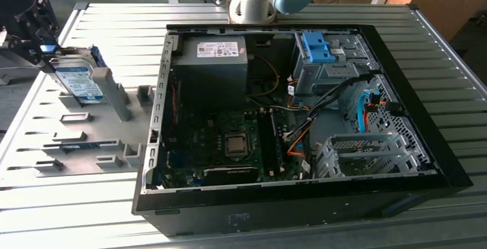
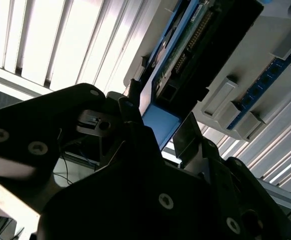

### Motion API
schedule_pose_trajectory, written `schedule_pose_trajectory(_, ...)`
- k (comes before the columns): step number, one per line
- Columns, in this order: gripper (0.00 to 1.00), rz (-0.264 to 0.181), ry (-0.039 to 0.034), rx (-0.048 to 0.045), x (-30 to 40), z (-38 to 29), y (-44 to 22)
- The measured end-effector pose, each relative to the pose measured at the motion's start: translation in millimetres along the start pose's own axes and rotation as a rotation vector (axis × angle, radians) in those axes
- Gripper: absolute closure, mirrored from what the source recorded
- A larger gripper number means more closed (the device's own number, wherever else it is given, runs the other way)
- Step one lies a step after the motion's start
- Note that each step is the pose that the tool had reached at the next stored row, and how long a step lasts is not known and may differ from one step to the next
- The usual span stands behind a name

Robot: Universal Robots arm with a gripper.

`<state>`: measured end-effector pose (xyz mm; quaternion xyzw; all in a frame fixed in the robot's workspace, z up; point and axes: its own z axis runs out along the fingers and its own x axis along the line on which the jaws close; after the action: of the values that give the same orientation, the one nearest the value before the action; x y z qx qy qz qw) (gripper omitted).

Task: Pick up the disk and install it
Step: 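Pick up the disk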

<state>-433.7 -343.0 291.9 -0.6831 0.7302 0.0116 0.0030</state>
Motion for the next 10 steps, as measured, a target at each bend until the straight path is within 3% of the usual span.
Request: schedule_pose_trajectory(10,0.48,0.000,0.0045,0.0003,0.1,4.3,0.0)
